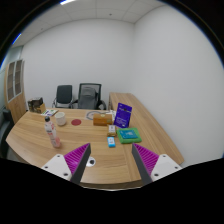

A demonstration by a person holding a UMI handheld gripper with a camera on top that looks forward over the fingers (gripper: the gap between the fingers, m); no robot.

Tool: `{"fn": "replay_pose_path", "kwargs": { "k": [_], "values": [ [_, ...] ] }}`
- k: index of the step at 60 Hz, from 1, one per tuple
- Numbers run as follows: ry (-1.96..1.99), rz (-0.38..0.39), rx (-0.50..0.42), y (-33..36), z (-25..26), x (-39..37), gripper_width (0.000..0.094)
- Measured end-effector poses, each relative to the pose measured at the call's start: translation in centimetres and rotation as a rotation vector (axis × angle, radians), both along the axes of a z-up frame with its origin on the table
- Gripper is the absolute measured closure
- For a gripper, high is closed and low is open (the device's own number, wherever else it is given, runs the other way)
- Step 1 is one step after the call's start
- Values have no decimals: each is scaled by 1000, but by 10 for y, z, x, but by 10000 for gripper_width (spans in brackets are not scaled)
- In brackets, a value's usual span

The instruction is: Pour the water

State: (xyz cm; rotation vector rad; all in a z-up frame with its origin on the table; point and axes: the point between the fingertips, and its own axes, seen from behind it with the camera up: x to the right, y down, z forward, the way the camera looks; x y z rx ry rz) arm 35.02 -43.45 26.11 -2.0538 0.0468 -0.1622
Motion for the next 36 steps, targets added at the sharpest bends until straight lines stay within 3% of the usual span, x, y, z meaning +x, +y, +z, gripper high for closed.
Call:
{"fn": "replay_pose_path", "kwargs": {
  "k": [18, 36],
  "values": [
    [-1, 63, -79, 7, -57, -46, 82],
    [79, 174, -81, 52, -115, -194, 80]
  ]
}}
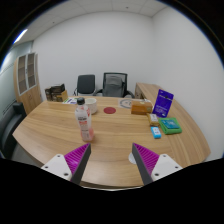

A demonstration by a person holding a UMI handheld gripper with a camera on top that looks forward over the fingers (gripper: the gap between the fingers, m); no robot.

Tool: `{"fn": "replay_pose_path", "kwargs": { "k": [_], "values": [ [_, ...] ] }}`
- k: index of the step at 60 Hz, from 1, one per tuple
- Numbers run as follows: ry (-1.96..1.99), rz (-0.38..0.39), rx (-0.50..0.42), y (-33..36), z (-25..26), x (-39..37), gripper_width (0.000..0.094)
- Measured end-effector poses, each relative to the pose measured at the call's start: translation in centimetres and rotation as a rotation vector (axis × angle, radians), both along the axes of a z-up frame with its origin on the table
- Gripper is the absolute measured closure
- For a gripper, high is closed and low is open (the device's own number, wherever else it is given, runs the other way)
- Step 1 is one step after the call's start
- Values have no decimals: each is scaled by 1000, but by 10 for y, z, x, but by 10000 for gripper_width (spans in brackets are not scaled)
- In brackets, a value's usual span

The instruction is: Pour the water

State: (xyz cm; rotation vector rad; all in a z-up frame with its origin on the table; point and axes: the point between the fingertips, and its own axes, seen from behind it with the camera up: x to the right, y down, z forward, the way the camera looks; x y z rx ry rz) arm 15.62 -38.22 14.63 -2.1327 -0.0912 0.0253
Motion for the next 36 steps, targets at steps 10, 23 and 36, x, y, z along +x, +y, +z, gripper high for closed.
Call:
{"fn": "replay_pose_path", "kwargs": {
  "k": [10, 23, 36],
  "values": [
    [48, -16, 41, 63, -30, -79, 81],
    [35, -46, 124, 149, -62, -126, 120],
    [28, -56, 182, 199, -83, -131, 438]
  ]
}}
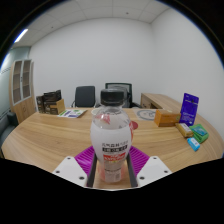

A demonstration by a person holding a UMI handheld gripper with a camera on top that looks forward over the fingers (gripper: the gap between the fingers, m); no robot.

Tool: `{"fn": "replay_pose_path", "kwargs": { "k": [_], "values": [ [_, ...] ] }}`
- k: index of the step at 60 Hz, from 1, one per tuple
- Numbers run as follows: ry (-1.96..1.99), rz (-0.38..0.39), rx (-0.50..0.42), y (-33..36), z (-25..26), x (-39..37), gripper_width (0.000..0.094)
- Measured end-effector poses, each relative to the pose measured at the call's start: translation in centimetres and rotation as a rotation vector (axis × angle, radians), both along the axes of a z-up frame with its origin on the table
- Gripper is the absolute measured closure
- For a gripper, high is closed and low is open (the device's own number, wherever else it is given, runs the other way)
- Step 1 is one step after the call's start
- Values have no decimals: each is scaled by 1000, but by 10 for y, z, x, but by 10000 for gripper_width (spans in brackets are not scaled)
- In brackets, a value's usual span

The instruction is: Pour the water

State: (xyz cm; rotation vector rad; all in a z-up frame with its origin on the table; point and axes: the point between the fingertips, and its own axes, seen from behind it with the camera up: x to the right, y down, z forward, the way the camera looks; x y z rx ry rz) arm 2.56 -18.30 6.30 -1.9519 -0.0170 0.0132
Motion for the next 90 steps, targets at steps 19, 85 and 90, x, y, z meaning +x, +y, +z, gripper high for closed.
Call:
{"fn": "replay_pose_path", "kwargs": {
  "k": [19, 85, 90],
  "values": [
    [-102, -61, 17, 16, 32, 22, 645],
    [-2199, 335, 60, 261, 121, 56, 647],
    [-2110, 341, 57, 260, 121, 58, 648]
  ]
}}
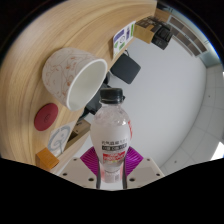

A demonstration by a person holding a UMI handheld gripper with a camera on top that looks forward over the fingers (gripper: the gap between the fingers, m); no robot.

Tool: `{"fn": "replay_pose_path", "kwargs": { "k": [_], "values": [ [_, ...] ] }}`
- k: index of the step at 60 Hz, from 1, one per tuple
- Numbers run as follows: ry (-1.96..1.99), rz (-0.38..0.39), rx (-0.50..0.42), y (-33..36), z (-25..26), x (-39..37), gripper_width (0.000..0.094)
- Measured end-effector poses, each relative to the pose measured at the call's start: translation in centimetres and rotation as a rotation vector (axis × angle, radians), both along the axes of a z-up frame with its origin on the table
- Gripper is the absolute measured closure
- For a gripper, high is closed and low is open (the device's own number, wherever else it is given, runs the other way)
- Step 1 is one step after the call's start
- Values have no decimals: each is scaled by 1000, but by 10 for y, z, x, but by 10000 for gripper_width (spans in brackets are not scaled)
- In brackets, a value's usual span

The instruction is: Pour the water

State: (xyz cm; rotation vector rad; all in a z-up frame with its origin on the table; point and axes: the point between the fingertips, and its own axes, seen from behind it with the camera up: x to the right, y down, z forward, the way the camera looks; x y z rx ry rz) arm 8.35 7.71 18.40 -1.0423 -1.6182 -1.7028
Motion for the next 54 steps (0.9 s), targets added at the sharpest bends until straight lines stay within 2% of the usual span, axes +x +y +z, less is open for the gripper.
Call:
{"fn": "replay_pose_path", "kwargs": {
  "k": [6, 14, 22, 27, 37, 46, 54],
  "values": [
    [262, -19, 3, -3, 16, 1, 649],
    [823, -70, 10, -14, 50, 4, 646],
    [1368, -32, -12, -19, 79, -5, 644],
    [1608, -35, -44, -20, 81, -1, 645],
    [1919, -72, -122, -6, 35, 7, 646],
    [2044, -170, -163, 3, -29, 18, 648],
    [2104, -215, -197, 9, -75, 19, 647]
  ]
}}
